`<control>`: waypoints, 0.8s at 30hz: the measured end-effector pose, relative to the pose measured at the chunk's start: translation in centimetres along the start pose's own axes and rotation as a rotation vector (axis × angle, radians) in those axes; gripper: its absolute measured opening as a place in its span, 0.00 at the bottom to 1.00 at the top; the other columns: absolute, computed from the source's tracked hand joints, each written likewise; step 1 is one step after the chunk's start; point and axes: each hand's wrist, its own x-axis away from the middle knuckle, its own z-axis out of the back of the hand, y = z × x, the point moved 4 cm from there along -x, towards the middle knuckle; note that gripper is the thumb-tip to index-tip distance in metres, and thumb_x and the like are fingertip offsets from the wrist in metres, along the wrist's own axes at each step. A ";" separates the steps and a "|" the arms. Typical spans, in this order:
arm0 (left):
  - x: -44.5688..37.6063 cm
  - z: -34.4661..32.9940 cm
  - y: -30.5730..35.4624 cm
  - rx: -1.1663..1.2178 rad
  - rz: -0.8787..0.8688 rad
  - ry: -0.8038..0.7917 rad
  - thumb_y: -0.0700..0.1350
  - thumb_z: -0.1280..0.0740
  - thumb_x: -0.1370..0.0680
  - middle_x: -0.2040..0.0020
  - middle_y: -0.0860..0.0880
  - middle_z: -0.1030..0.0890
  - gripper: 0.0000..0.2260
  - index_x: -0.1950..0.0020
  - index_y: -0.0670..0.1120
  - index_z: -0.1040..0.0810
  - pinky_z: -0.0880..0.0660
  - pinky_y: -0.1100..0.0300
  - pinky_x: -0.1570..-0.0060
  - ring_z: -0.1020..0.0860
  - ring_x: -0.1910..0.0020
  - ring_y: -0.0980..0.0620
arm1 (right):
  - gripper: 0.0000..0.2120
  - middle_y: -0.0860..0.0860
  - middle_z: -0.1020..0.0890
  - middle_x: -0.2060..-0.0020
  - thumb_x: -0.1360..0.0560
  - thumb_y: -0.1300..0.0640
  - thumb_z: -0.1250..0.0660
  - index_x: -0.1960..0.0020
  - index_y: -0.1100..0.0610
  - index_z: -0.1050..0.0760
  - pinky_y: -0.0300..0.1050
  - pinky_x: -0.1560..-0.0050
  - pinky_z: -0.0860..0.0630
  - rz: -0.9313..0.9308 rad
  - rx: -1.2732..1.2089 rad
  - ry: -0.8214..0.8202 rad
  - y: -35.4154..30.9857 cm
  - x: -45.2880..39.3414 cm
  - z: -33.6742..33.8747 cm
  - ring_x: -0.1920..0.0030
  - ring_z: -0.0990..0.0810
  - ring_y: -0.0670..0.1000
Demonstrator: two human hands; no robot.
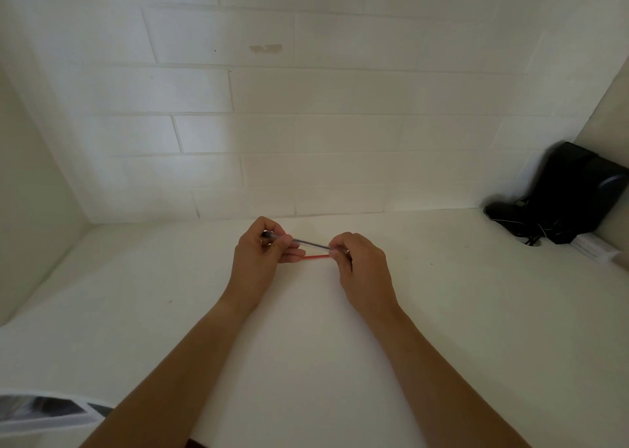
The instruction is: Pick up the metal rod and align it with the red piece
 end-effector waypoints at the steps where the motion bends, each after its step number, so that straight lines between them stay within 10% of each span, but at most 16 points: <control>1: 0.0 0.0 0.0 0.000 -0.002 -0.005 0.34 0.34 0.18 0.56 0.36 0.15 0.03 0.50 0.34 0.27 0.16 0.53 0.53 0.13 0.58 0.40 | 0.03 0.50 0.19 0.58 0.22 0.64 0.32 0.51 0.58 0.21 0.30 0.57 0.30 0.001 0.008 -0.003 0.0 0.0 0.0 0.59 0.23 0.47; 15: -0.1 -0.4 -0.7 -0.527 -0.128 -0.032 0.44 0.22 0.28 0.60 0.50 0.22 0.07 0.61 0.52 0.19 0.32 0.72 0.60 0.25 0.60 0.57 | 0.06 0.47 0.29 0.50 0.22 0.63 0.32 0.47 0.55 0.18 0.25 0.56 0.34 -0.221 0.109 0.050 1.2 0.9 0.8 0.52 0.26 0.47; 24: -0.1 -0.6 -1.5 -0.783 -0.185 -0.080 0.47 0.22 0.28 0.58 0.54 0.24 0.07 0.60 0.52 0.20 0.35 0.68 0.59 0.27 0.58 0.56 | 0.08 0.53 0.22 0.50 0.20 0.60 0.33 0.44 0.57 0.17 0.37 0.47 0.30 -0.260 0.151 -0.005 1.8 1.1 0.1 0.48 0.22 0.54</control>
